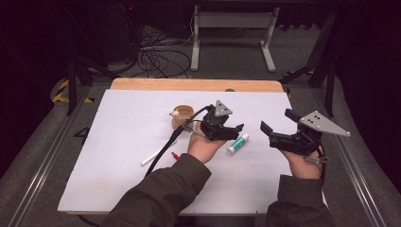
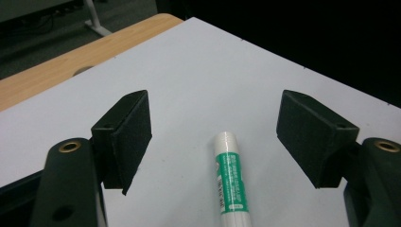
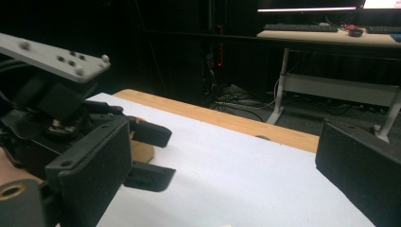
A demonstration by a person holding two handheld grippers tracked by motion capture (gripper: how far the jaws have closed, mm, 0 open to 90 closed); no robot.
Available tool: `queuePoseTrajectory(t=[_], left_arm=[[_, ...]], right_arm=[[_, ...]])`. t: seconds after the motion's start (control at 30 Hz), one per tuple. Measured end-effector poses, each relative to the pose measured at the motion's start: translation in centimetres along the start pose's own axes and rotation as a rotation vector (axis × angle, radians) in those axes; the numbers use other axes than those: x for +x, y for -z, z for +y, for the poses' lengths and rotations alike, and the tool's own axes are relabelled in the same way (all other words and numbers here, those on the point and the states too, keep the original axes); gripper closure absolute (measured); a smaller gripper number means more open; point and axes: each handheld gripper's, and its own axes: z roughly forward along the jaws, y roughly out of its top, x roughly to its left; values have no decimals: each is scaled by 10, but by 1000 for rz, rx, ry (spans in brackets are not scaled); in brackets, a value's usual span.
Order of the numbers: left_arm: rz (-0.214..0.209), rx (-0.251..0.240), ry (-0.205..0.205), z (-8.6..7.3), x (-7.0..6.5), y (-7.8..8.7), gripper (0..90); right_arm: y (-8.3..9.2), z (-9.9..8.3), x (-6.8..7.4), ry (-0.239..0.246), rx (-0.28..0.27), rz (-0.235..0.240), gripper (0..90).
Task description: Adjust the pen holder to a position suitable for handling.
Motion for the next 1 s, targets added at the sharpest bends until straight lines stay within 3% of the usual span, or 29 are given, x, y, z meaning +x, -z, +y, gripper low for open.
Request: queuePoseTrajectory(t=[0.3,0.73,1.0], left_arm=[[5,62,12,-7,-2,-26,295],[0,160,-17,-13,-9,-53,327],[-6,207,13,-19,-11,-69,332]], right_arm=[[0,0,-1,-5,3,-5,51],[2,1,-3,-8,5,-7,51],[2,1,-3,-8,8,-5,51]])
